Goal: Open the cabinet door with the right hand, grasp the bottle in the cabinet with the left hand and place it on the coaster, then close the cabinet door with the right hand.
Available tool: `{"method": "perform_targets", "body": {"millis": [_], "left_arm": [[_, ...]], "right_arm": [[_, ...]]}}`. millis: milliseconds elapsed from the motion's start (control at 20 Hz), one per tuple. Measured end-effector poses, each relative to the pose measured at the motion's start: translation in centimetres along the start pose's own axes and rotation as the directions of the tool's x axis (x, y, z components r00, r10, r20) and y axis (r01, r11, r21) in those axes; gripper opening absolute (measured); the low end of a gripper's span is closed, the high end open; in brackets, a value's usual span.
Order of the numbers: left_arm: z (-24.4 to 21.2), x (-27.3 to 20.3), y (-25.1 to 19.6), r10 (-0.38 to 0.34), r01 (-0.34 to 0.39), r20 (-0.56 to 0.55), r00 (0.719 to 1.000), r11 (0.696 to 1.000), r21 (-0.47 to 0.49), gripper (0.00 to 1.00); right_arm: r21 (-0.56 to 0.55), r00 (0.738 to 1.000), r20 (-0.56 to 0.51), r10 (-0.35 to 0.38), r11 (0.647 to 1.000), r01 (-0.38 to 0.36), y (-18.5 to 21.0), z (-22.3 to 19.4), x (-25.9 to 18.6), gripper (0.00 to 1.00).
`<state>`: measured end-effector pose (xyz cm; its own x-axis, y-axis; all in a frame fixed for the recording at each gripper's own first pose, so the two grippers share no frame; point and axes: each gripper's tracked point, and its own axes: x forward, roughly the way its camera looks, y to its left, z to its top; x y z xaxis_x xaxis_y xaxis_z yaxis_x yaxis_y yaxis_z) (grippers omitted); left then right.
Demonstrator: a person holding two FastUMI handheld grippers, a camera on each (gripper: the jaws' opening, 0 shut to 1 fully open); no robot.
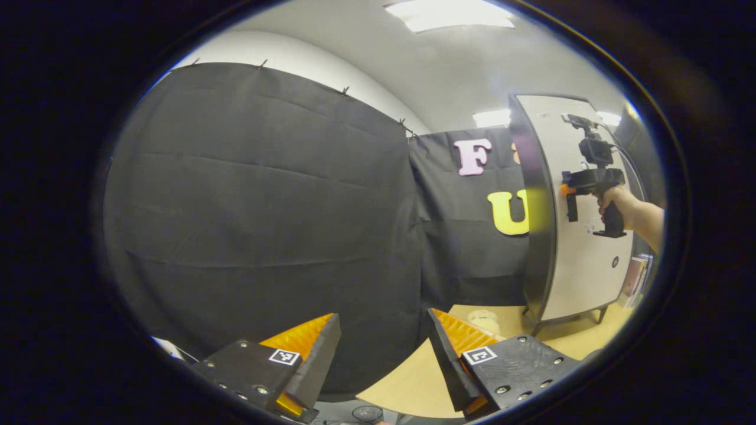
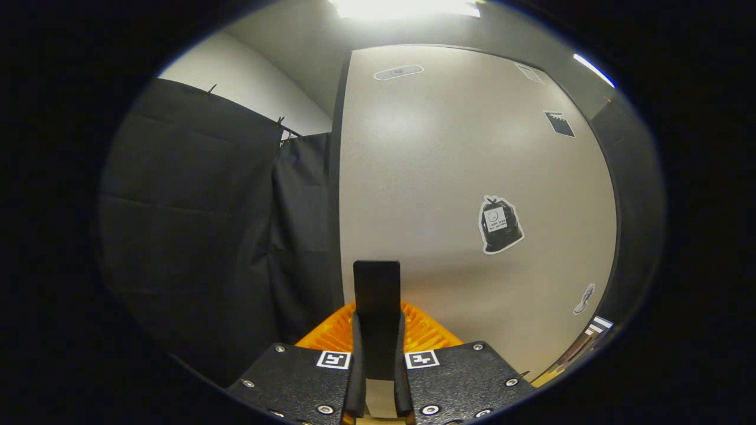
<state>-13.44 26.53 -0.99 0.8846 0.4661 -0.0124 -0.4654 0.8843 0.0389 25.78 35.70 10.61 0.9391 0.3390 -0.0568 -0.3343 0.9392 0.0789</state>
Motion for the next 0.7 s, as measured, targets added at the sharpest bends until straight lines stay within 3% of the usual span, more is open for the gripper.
{"method": "perform_targets", "body": {"millis": [50,100,150,250,300,700], "left_arm": [[0.1,0.1,-0.3,-0.016,0.016,0.003,1.0,1.0,0.002,0.8],[0.2,0.2,-0.8,-0.032,0.032,0.002,0.999,0.999,0.002,0.88],[0.5,0.5,-2.6,-0.05,0.05,0.002,0.999,0.999,0.0,0.8],[0.8,1.5,-5.5,-0.085,0.085,0.009,0.996,0.996,-0.003,0.84],[0.9,1.9,-6.5,-0.102,0.102,0.016,0.995,0.995,-0.003,0.8],[1.5,2.5,-13.9,-0.261,0.263,0.042,0.964,0.964,-0.038,0.84]], "right_arm": [[0.012,1.0,-0.004,0.016,1.0,-0.016,0.1,0.2,-0.3,0.19],[0.024,0.999,-0.007,0.034,0.999,-0.034,0.2,0.1,-0.5,0.19],[0.03,0.999,-0.008,0.053,0.998,-0.053,0.1,0.1,-0.7,0.19],[0.038,0.996,-0.015,0.087,0.996,-0.086,-0.3,-0.1,-1.0,0.19],[0.045,0.995,-0.021,0.101,0.994,-0.1,-0.3,-0.2,-1.1,0.19],[0.07,0.984,-0.052,0.172,0.983,-0.169,-1.6,-0.6,-2.2,0.19]]}}
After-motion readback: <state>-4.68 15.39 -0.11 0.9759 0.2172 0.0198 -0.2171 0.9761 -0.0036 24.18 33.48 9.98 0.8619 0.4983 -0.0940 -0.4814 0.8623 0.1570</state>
